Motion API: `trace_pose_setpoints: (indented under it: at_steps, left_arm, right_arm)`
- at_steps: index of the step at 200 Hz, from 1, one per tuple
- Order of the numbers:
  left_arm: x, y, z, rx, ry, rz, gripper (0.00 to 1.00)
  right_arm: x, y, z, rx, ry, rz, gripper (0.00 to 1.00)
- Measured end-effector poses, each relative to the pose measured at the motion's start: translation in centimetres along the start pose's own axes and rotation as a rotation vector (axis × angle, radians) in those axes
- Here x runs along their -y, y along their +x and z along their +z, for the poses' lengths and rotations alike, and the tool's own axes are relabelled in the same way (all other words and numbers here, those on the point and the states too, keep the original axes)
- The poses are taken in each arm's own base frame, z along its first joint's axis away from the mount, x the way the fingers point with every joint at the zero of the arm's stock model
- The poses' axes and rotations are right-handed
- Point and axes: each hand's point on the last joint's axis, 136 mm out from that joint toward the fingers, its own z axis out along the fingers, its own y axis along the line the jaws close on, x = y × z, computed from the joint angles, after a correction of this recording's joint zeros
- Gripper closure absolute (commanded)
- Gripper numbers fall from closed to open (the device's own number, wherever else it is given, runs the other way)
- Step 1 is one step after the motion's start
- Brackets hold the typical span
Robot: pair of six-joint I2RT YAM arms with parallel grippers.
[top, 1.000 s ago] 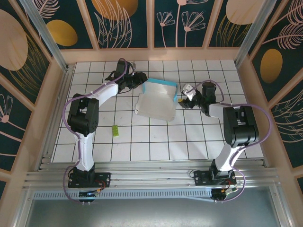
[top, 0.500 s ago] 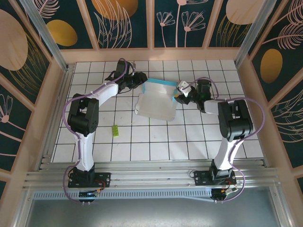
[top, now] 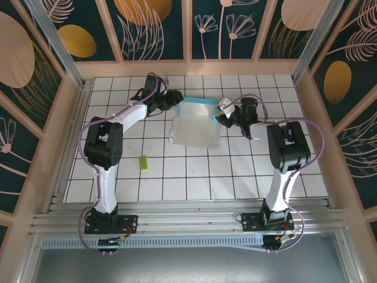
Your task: Fold the paper box
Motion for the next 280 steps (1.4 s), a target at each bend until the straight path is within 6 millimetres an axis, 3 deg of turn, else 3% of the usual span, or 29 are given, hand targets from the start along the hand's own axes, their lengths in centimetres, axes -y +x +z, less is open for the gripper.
trace_pose_setpoints:
  at_steps: [26,95,158,172,188,197,257,274,280]
  left_arm:
    - [-0.1,-0.1,0.0,0.002,-0.001,-0.001,0.61]
    - [-0.1,-0.1,-0.1,0.002,-0.002,-0.002,0.61]
    - [-0.1,0.0,0.0,-0.004,0.004,-0.003,0.60]
    - [-0.1,0.0,-0.1,-0.004,0.003,-0.004,0.60]
    - [-0.1,0.0,-0.1,-0.005,0.005,-0.004,0.60]
    - [-0.1,0.0,-0.1,-0.008,0.007,-0.004,0.60]
    - [-0.2,0.0,-0.1,-0.008,0.006,-0.006,0.60]
    - [-0.2,0.0,-0.1,-0.008,0.005,-0.007,0.60]
    - [-0.2,0.0,-0.1,-0.008,0.005,-0.007,0.60]
  right_arm:
    - [0.4,0.0,0.6,-0.027,0.068,0.019,0.61]
    - [2.0,-0.5,2.2,-0.103,0.173,0.084,0.69]
    - [4.1,-0.9,3.7,-0.182,0.230,0.255,0.88]
    - [4.4,-1.1,4.0,-0.192,0.249,0.275,0.88]
    - [4.5,-1.2,4.5,-0.203,0.267,0.281,0.74]
    - [4.4,-1.2,4.9,-0.211,0.275,0.281,0.72]
    - [5.7,-1.4,6.3,-0.233,0.365,0.292,0.96]
    - [5.8,-1.5,6.4,-0.233,0.367,0.299,0.97]
    - [5.8,-1.5,6.4,-0.235,0.367,0.300,0.92]
